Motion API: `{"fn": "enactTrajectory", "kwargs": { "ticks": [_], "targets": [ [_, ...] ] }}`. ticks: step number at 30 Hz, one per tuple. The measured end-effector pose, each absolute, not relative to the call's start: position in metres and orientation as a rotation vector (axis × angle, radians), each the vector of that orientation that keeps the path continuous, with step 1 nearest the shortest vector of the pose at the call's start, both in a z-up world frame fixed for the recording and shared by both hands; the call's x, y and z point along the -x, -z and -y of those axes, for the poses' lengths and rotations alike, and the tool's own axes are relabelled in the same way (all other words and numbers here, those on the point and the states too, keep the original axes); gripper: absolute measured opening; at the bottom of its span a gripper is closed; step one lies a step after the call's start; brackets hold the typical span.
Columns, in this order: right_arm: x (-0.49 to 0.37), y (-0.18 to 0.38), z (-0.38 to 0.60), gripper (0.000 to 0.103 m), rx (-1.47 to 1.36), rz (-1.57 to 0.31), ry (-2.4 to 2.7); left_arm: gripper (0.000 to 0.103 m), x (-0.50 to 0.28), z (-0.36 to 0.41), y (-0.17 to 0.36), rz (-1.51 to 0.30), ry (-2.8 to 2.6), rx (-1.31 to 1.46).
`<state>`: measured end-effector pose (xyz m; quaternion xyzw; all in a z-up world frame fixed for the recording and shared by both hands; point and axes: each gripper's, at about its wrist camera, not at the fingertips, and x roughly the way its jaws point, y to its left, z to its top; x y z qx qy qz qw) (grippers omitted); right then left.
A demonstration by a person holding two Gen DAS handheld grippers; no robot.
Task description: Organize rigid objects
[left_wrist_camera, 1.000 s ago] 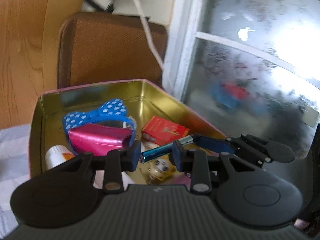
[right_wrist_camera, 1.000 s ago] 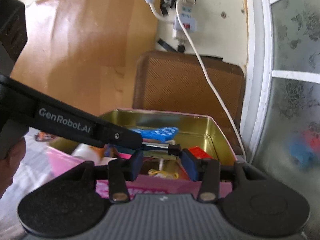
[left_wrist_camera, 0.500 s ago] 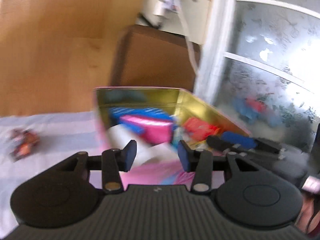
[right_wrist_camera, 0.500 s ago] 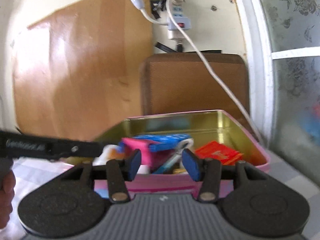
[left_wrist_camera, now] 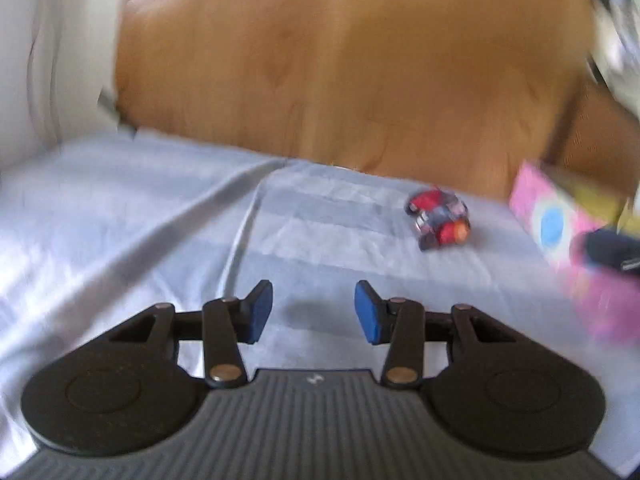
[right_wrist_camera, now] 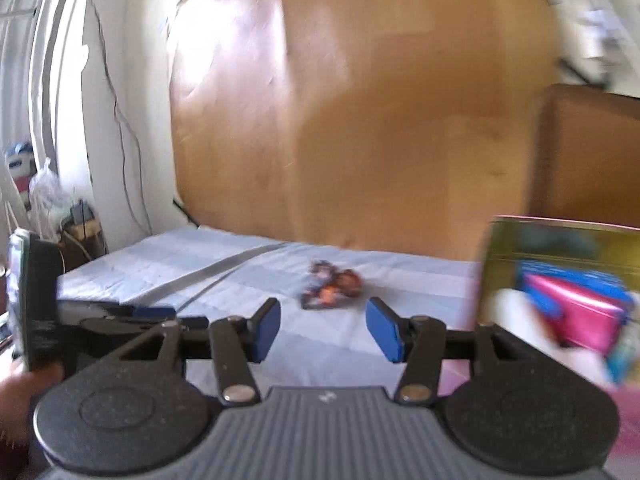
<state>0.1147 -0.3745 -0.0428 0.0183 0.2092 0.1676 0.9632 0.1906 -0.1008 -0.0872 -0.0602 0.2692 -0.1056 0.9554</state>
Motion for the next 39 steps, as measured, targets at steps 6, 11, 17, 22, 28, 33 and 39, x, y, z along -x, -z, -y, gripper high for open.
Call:
{"fn": "enactTrajectory", "kwargs": {
  "ticks": [6,11,17,22,28,33,39],
  "targets": [
    [-0.211,0.060,0.316,0.050,0.050,-0.503,-0.248,0.047,-0.195,0.107,0.088,-0.572,0.212,0.104],
    [-0.260,0.093,0.306,0.050,0.056,-0.626,-0.179,0.047,-0.195,0.107,0.090,-0.573,0.214,0.104],
    [-0.253,0.096,0.318,0.048,0.006,-0.641,-0.185,0.047,-0.195,0.106,0.092,-0.573,0.214,0.100],
    [-0.229,0.094,0.317,0.048,0.001,-0.644,-0.232,0.047,-0.195,0.107,0.092,-0.574,0.213,0.095],
    [-0.170,0.095,0.324,0.039,0.060,-0.675,-0.371,0.049,-0.195,0.108,0.093,-0.577,0.212,0.079],
    [-0.099,0.095,0.329,0.038,0.141,-0.641,-0.440,0.051,-0.194,0.112,0.094,-0.580,0.215,0.056],
    [-0.036,0.096,0.347,0.040,0.141,-0.611,-0.453,0.056,-0.191,0.119,0.093,-0.586,0.222,0.000]
  ]
}}
